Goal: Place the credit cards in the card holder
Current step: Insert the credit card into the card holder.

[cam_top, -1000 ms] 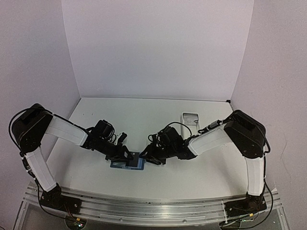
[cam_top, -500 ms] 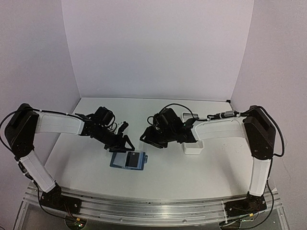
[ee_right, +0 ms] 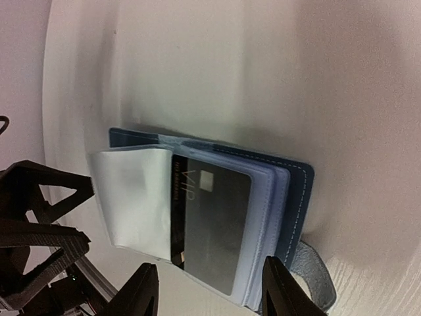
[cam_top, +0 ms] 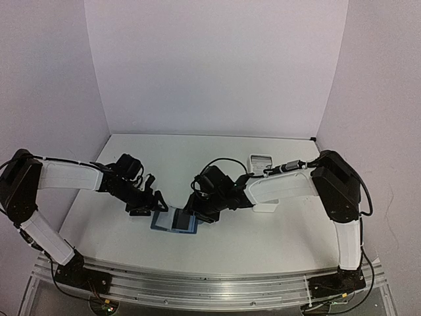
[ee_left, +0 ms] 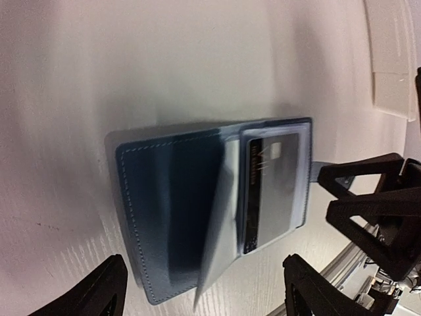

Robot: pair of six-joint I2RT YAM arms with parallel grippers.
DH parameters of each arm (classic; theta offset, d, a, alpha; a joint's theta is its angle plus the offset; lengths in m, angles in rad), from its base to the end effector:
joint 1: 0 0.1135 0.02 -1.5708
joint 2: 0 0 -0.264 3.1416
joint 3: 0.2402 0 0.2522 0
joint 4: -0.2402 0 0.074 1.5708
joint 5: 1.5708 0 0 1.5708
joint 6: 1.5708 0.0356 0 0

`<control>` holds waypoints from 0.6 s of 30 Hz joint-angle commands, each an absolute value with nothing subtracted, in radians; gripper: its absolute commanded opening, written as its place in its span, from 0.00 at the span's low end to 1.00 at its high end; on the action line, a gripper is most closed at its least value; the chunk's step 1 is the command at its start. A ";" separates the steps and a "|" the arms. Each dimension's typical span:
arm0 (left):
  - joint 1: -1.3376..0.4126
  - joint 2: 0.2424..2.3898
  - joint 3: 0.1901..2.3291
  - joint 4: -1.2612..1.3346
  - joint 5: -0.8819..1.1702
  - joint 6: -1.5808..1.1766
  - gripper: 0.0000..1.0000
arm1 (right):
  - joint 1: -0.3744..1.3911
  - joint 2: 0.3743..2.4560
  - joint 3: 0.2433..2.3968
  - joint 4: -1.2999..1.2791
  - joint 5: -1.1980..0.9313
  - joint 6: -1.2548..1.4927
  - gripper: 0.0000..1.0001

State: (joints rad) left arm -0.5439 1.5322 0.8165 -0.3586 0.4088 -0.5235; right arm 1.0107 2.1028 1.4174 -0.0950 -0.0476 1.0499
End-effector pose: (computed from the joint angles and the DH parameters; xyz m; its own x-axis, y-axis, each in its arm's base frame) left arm 0.2364 -0.1595 0.1681 -0.9700 0.0505 -0.2378 0.1755 0.8226 -0.5408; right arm 0.2426 0.3901 0.1553 -0.9356 0.1388 -0.3246 -0.1059 0.7668 0.6330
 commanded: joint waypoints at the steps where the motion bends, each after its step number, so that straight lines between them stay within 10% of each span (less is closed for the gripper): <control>1: -0.549 1.574 0.786 -0.322 0.371 -0.524 0.81 | 1.013 2.133 1.465 -0.104 -0.066 1.085 0.50; 9: -0.548 1.648 0.697 -0.219 0.391 -0.549 0.69 | 1.025 2.166 1.482 -0.129 0.008 1.081 0.50; 18: -0.546 1.655 0.653 -0.020 0.565 -0.574 0.34 | 1.041 2.220 1.490 -0.155 0.023 1.060 0.50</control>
State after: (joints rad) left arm -0.5385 1.6261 0.6891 -0.0908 0.4858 -0.5561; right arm 1.0268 2.1706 1.4730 -0.1284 0.0132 1.0729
